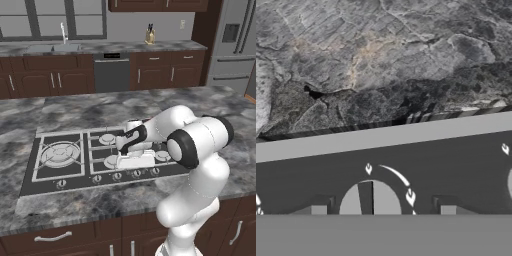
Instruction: Place the pan on the rear right burner on the stove. Then place the tomato and the onion in the pan and turn on the rear right burner.
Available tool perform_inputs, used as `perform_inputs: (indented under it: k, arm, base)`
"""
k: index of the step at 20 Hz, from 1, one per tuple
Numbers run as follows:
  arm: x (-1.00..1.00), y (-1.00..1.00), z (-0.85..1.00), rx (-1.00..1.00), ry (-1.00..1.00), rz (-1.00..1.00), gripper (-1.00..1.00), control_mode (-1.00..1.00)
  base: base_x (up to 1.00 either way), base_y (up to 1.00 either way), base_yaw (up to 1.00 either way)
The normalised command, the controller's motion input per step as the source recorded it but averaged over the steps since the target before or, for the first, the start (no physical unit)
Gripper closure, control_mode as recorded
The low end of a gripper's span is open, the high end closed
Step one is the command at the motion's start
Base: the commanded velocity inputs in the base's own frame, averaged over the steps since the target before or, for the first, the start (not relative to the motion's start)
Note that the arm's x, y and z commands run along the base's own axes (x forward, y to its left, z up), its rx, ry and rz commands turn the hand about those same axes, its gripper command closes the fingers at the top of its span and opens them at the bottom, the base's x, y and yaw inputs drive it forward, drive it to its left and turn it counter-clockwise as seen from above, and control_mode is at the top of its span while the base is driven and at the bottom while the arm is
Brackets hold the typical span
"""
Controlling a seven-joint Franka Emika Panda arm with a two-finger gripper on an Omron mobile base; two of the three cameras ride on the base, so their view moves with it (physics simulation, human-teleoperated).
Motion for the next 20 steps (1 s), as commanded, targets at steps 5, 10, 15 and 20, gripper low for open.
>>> perform_inputs:
  k: [5,10,15,20]
  arm:
    - [0.00,0.00,0.00,0.00,0.00,0.00,1.00,-1.00]
    - [0.00,0.00,-0.01,0.00,-0.01,0.00,1.00,-1.00]
    - [0.00,-0.01,-0.14,0.00,0.00,0.24,1.00,-1.00]
    - [0.00,-0.01,-0.14,0.00,0.01,0.39,1.00,-1.00]
  base:
    - [0.00,0.00,0.00]
    - [0.00,0.00,0.00]
    - [0.00,0.00,0.00]
    - [0.00,0.00,0.00]
